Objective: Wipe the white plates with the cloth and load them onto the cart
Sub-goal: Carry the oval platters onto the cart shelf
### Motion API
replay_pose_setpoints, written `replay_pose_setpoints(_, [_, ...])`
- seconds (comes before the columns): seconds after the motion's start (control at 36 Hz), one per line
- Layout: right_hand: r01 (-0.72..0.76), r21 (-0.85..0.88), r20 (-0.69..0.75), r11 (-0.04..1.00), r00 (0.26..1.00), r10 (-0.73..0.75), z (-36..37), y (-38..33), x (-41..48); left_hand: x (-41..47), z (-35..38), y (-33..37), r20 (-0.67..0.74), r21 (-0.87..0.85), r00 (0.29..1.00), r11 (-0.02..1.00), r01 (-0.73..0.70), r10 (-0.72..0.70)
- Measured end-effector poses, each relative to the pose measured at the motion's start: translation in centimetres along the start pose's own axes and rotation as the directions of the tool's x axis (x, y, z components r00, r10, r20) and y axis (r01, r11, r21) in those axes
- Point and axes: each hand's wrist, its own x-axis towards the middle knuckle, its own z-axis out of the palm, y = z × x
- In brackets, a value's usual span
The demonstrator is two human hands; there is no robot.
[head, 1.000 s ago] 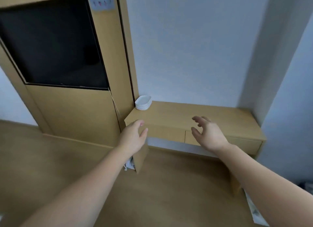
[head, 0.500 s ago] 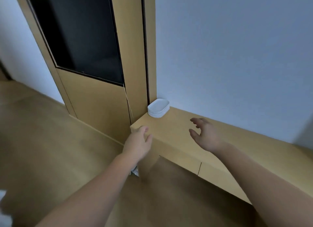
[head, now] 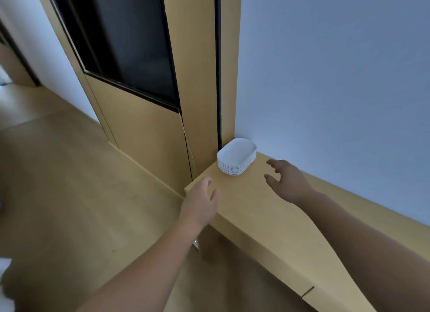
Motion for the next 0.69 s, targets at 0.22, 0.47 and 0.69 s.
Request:
replay_pose_setpoints(0.22, [-0.047, -0.082, 0.07, 0.995, 0.996, 0.053, 2.7, 3.6, 7.7, 7.8, 3.6, -0.7, 0.047, 0.002, 0.999, 1.0, 0.024, -0.024])
replay_pose_setpoints(0.47, [-0.064, -0.096, 0.198, 0.993, 0.977, 0.082, 6.2, 9.1, 21.2, 16.2, 9.2, -0.9, -0.022, 0.056, 0.984, 0.983, 0.177, -0.176])
replay_pose_setpoints(0.69, [-0.093, -0.003, 0.325, 0.996, 0.942, 0.089, 11.7, 13.1, 31.1, 21.6, 14.6, -2.3, -0.04, 0.046, 0.928, 0.927, 0.372, -0.37])
